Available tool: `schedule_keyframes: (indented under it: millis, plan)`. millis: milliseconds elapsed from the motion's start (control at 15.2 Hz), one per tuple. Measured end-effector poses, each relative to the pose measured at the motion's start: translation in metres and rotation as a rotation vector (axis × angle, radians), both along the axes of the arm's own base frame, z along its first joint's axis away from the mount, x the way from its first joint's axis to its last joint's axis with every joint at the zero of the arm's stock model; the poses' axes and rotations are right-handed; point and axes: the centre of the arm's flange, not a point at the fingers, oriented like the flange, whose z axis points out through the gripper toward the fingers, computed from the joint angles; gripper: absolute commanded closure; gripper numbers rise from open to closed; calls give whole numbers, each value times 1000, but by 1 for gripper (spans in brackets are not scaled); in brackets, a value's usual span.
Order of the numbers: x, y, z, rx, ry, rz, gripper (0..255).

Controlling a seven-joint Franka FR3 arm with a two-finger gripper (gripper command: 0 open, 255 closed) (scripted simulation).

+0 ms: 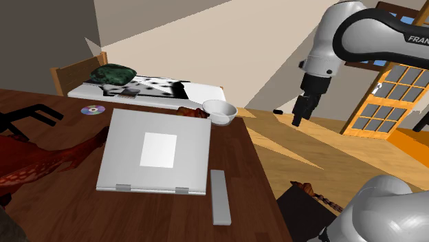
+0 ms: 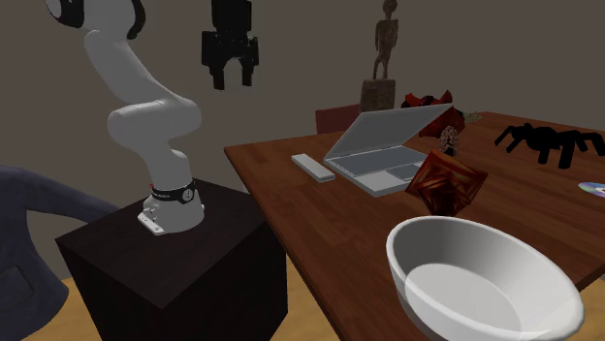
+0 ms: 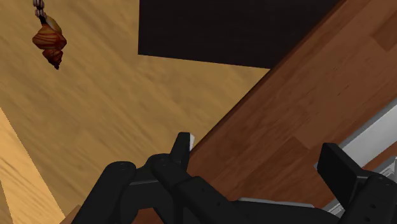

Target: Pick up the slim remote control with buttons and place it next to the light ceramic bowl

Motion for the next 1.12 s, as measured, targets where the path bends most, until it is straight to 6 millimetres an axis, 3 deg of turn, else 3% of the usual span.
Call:
schedule_keyframes:
  millis: [132, 330, 594, 1122]
  plan:
    - [-1, 6, -4, 0, -1, -8, 0]
    - [0, 29, -25, 1, -9, -53, 0]
    - [-5, 70, -58, 2, -21, -125, 0]
    - [7, 146, -127, 5, -45, -274, 0]
